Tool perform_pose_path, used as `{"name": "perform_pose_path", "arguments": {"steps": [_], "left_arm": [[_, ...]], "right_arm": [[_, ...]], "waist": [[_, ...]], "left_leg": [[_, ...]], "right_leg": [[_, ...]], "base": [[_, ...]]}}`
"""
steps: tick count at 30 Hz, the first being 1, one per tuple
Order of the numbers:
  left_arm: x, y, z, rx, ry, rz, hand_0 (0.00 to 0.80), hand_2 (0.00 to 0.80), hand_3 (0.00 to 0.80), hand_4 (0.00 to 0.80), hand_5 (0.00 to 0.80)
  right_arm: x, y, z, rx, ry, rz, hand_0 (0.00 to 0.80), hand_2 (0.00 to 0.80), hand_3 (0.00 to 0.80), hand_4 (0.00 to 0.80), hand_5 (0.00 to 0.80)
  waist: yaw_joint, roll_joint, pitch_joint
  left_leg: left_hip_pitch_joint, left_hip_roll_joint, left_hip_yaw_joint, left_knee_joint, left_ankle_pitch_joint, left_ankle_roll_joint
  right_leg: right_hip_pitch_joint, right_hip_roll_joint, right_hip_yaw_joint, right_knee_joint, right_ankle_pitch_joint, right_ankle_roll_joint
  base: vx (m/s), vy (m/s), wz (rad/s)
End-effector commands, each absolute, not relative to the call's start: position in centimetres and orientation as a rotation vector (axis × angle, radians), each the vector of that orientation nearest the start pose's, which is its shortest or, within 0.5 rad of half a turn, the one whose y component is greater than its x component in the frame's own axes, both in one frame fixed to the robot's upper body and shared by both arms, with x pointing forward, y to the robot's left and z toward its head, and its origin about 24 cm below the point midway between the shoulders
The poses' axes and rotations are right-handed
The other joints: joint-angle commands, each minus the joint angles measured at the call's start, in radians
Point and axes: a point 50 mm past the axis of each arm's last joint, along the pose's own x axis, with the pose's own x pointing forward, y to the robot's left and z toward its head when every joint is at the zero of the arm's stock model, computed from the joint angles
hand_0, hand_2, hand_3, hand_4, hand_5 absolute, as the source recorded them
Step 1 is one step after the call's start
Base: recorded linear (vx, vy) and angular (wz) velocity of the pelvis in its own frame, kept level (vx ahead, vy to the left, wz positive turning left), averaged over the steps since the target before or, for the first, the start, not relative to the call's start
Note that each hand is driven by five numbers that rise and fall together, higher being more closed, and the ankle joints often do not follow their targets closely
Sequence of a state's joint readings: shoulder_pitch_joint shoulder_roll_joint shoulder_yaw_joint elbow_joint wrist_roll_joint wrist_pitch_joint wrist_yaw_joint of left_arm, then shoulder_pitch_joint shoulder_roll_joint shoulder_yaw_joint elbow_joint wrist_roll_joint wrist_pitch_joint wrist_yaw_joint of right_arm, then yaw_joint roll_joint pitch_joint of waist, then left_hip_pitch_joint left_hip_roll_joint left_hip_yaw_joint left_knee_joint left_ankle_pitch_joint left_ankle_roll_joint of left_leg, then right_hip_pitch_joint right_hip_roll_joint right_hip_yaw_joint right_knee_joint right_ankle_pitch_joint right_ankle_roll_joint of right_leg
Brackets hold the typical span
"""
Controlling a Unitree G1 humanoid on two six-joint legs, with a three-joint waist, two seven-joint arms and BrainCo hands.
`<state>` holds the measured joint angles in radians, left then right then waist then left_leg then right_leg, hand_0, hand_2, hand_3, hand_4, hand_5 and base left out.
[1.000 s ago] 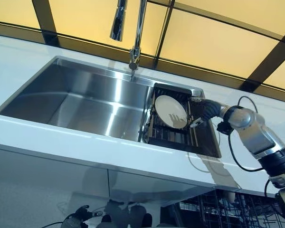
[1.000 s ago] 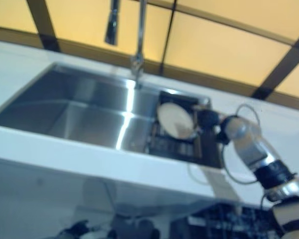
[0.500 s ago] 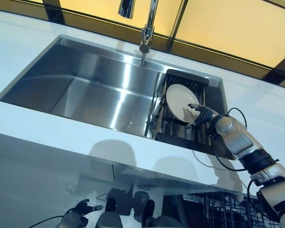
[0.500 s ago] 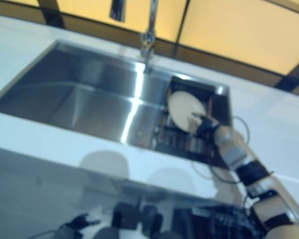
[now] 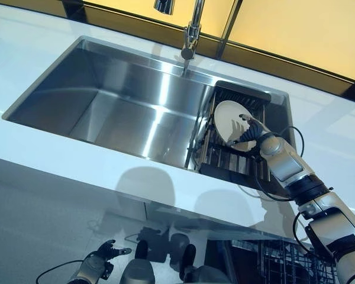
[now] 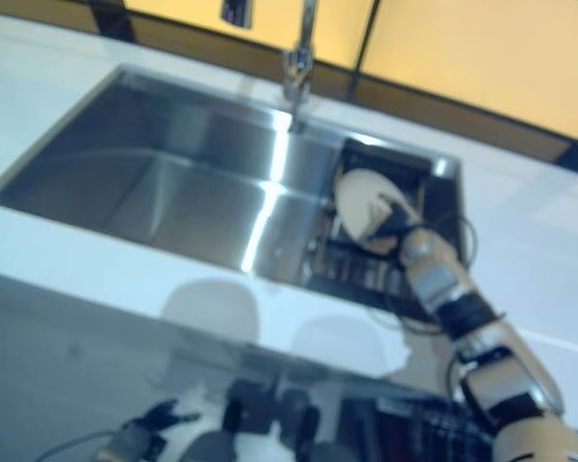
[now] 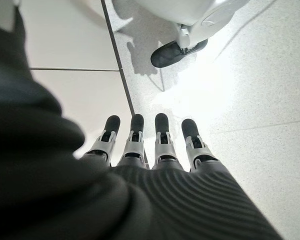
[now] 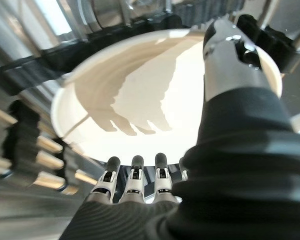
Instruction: Take plates into dishwasher
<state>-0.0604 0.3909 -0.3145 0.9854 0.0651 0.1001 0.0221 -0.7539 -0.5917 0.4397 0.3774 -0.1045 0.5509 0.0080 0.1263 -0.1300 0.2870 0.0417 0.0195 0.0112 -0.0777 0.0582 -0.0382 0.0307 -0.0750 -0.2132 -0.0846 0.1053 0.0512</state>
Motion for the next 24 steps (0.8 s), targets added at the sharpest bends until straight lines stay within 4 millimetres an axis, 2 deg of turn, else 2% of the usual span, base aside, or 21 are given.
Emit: {"name": "perform_pose_path", "arguments": {"steps": [1, 10, 19, 24], "left_arm": [[16.2, 24.2, -12.9, 0.647, 1.015, -0.161, 0.0, 0.0, 0.0, 0.0, 0.0], [16.5, 24.0, -12.8, 0.641, 1.015, -0.155, 0.0, 0.0, 0.0, 0.0, 0.0], [16.3, 24.4, -12.8, 0.637, 1.028, -0.141, 0.0, 0.0, 0.0, 0.0, 0.0], [16.2, 24.1, -13.0, 0.63, 1.032, -0.146, 0.0, 0.0, 0.0, 0.0, 0.0]], "right_arm": [[38.4, -19.7, 18.1, -0.928, 0.122, -0.094, 0.0, 0.0, 0.0, 0.0, 0.0], [37.8, -18.5, 17.2, -0.911, 0.157, 0.041, 0.0, 0.0, 0.0, 0.0, 0.0], [37.1, -18.8, 16.8, -0.905, 0.171, 0.075, 0.0, 0.0, 0.0, 0.0, 0.0], [37.0, -18.6, 15.5, -0.898, 0.203, 0.056, 0.0, 0.0, 0.0, 0.0, 0.0]], "waist": [[0.022, 0.027, -0.01], [0.013, 0.02, -0.013], [-0.002, 0.009, -0.028], [-0.003, 0.01, -0.034]], "left_leg": [[-0.043, -0.03, 0.057, 0.039, -0.063, 0.044], [-0.039, -0.028, 0.057, 0.03, -0.06, 0.042], [-0.028, -0.027, 0.068, 0.027, -0.063, 0.043], [-0.02, -0.027, 0.069, 0.024, -0.064, 0.043]], "right_leg": [[-0.014, 0.0, 0.007, 0.091, -0.066, 0.049], [-0.012, 0.0, 0.009, 0.087, -0.066, 0.046], [-0.009, 0.002, 0.019, 0.085, -0.063, 0.051], [-0.003, 0.004, 0.022, 0.082, -0.062, 0.051]], "base": [[0.0, 0.0, 0.0], [0.0, 0.0, 0.0], [0.0, 0.0, 0.0], [0.0, 0.0, 0.0]]}}
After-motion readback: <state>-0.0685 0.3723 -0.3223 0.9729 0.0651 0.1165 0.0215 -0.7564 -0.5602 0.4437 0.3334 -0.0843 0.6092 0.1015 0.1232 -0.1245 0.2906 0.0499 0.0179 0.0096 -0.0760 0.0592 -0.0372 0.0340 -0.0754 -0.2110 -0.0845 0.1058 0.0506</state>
